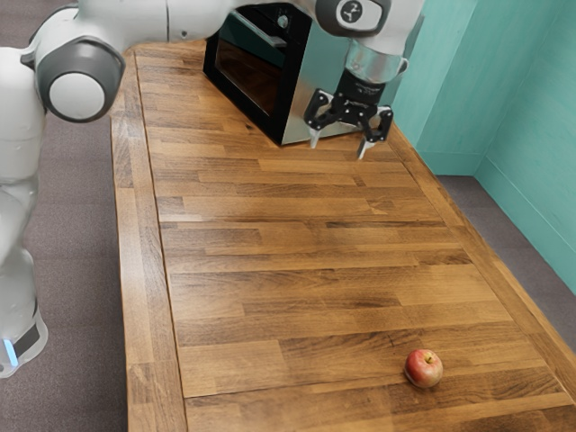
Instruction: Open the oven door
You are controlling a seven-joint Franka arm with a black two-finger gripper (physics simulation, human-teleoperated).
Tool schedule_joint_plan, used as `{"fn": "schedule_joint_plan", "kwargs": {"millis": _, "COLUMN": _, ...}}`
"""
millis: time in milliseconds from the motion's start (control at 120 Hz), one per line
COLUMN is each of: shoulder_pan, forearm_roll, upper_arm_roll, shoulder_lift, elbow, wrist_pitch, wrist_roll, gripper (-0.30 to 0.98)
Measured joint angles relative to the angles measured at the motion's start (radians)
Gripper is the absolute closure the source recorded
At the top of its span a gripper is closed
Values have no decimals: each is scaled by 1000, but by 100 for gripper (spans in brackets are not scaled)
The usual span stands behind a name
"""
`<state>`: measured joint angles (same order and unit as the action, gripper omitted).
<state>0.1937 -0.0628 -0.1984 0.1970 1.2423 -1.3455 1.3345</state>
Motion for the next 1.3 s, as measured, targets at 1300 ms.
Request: {"fn": "schedule_joint_plan", "kwargs": {"millis": 1300, "shoulder_pan": -503, "forearm_roll": 92, "upper_arm_roll": -67, "shoulder_lift": -160, "elbow": 216, "wrist_pitch": -485, "wrist_roll": 652, "gripper": 0}}
